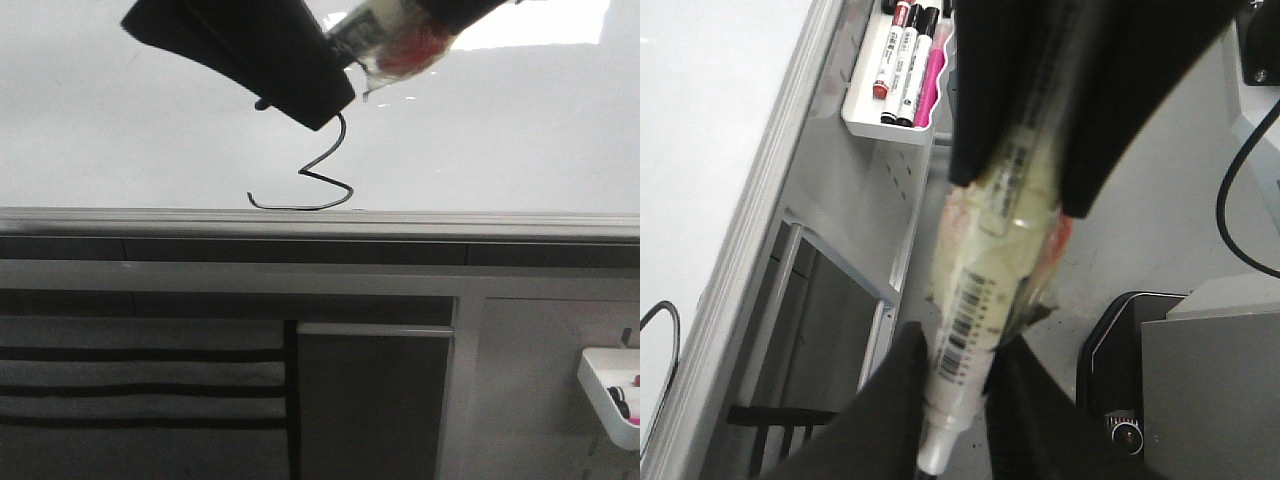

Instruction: Write number 3 on whiteboard

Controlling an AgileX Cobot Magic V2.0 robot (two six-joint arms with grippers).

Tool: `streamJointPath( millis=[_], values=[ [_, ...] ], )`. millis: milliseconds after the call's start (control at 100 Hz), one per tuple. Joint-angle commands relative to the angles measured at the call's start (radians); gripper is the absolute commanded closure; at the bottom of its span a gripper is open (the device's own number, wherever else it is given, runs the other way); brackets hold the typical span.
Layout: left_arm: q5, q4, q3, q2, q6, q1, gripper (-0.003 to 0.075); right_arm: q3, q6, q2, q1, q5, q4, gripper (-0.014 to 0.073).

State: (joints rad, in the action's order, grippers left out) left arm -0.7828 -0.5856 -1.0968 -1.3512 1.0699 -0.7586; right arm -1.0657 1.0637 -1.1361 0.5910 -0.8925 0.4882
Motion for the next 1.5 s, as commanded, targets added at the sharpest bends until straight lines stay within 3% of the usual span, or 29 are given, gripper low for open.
streamJointPath(
  millis=[0, 250, 440, 540, 810, 1100, 1330, 1490],
  values=[
    [0.048, -0.039, -0.034, 0.025, -0.014, -0.003, 0.0729, -0.022, 0.010, 0.022, 0.001, 0.011, 0.026, 0.0641],
    [0.055, -0.039, -0.034, 0.025, -0.026, 0.004, 0.0738, -0.022, -0.022, 0.022, 0.001, 0.034, 0.026, 0.0613],
    [0.061, -0.039, -0.034, 0.025, -0.062, 0.053, 0.0738, -0.022, -0.077, 0.022, -0.005, 0.108, 0.026, 0.0382],
    [0.061, -0.036, -0.034, 0.025, -0.090, 0.105, 0.0738, -0.029, -0.111, 0.033, -0.048, 0.116, 0.026, 0.0326],
    [0.061, -0.033, -0.026, 0.025, -0.192, 0.351, 0.0738, -0.027, -0.230, 0.107, -0.274, 0.085, 0.026, 0.0326],
    [0.185, -0.097, 0.091, 0.025, -0.211, 0.585, 0.0738, -0.027, -0.230, 0.110, -0.320, 0.009, 0.026, 0.0326],
    [0.465, -0.278, 0.206, 0.023, -0.211, 0.618, 0.0738, -0.027, -0.230, 0.110, -0.320, 0.015, 0.026, 0.0326],
    [0.502, -0.288, 0.215, -0.013, -0.211, 0.618, 0.0738, -0.027, -0.230, 0.110, -0.320, 0.015, 0.026, 0.0326]
  ],
)
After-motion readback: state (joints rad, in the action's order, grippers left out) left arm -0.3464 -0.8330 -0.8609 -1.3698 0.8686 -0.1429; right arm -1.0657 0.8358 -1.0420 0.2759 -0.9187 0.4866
